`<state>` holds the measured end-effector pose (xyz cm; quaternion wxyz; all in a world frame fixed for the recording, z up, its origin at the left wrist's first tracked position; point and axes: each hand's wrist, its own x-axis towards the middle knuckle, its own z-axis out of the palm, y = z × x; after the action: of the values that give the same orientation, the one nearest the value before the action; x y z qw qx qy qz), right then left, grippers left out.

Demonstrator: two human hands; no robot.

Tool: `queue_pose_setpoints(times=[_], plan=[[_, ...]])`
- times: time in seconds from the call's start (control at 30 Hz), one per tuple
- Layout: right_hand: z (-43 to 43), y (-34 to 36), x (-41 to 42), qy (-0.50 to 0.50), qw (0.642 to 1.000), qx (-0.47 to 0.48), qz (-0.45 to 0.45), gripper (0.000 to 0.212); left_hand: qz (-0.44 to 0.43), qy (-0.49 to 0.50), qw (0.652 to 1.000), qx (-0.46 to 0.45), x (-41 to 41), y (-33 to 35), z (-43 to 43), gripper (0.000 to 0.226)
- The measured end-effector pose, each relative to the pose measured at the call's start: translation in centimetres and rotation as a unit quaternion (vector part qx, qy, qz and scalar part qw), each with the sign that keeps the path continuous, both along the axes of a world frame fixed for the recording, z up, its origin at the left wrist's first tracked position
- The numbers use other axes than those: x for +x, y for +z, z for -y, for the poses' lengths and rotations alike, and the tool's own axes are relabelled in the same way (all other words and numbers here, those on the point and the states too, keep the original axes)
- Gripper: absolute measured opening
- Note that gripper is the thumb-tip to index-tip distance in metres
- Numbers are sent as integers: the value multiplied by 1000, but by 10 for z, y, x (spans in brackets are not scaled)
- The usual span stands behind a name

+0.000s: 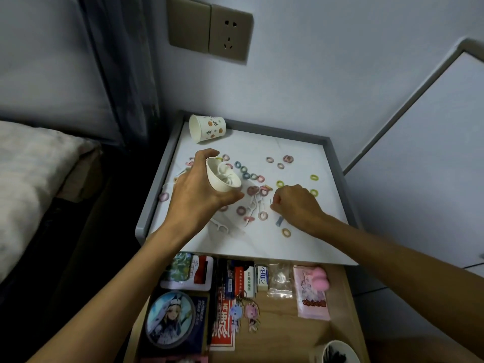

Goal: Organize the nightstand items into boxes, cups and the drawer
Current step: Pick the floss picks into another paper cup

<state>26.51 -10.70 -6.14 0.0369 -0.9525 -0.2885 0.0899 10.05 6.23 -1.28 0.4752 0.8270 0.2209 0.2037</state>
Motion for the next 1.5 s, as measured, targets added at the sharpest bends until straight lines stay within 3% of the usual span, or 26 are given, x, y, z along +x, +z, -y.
queue_pose_setpoints(times=[0.17, 0.33, 0.5, 0.63, 0.83, 0.97, 1.3, 1.5], plan=[[-17, 2, 3, -76, 995, 22, -59, 32, 3, -3, 1000, -8, -2, 1, -1, 87], [-29, 7, -5, -74, 994, 26, -79, 44, 4, 0, 1000, -8, -2, 2, -1, 87], [-32, 5, 1, -86, 991, 14, -99, 25, 3, -2, 1000, -6, -3, 3, -2, 87], [-29, 7, 4, -94, 990, 18, -107, 23, 4, -3, 1000, -5, -4, 3, -3, 86], [-31, 5, 0, -7, 997, -76, 6, 8, 4, -8, 1000, -2, -3, 5, -2, 86], [-26, 13, 1, 99, 983, -137, 65, 11, 3, -10, 1000, 2, -3, 4, -3, 87], [-25, 20, 5, 102, 990, -98, 7, 19, 3, -10, 1000, -3, -2, 1, -4, 85], [-31, 23, 0, 128, 979, -148, 57, 16, 3, -13, 1000, -5, -2, 1, -2, 84]])
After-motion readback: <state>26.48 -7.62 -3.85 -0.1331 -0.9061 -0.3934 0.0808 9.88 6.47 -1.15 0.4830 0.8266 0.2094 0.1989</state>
